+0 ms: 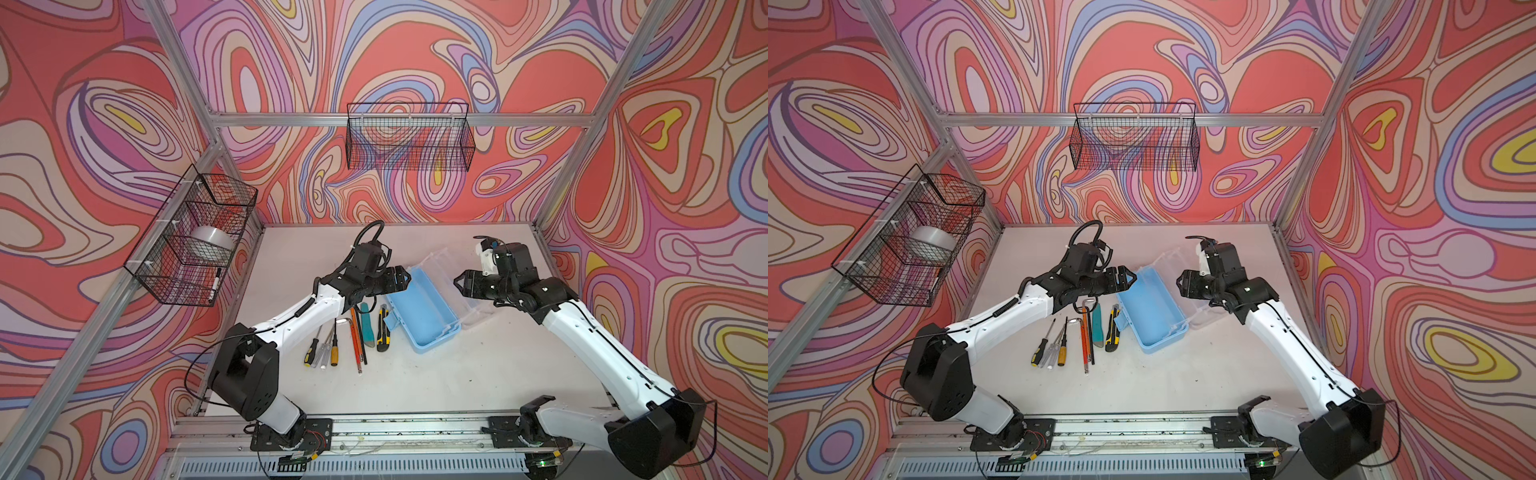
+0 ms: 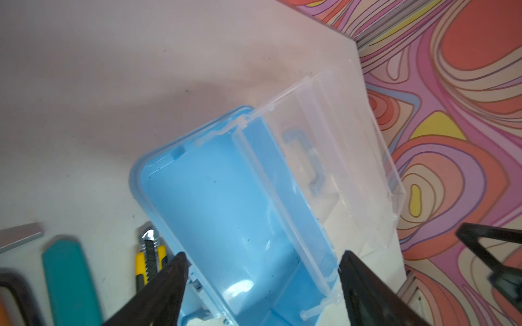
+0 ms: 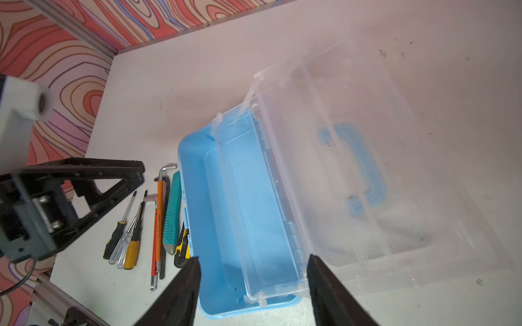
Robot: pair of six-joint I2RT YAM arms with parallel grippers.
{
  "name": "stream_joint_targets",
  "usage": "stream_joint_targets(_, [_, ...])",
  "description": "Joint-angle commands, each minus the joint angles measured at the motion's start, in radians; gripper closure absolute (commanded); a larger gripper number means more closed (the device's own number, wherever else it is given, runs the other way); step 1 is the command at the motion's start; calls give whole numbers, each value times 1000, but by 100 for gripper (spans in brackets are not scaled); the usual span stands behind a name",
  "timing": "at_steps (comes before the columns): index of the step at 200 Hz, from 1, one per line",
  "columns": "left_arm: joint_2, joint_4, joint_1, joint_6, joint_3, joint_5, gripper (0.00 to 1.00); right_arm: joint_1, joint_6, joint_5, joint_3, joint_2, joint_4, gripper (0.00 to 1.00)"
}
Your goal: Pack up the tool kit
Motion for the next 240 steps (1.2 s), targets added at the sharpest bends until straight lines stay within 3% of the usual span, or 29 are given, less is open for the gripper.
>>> stream_joint_targets(1, [39,-59,-2,17,-35,-31,17,19,-12,32,28,6,16,37])
stream_joint_targets(84, [260,36,5,19,85,45,18,20,17,21,-13,-2,47,37])
stream_joint_targets(159, [381,-14,44,82,223,31,43,20,21,19,-13,23,63,39])
stream_joint_targets(240, [488,-51,86,146,333,42,45,26,45,-10,-28,62,104,43])
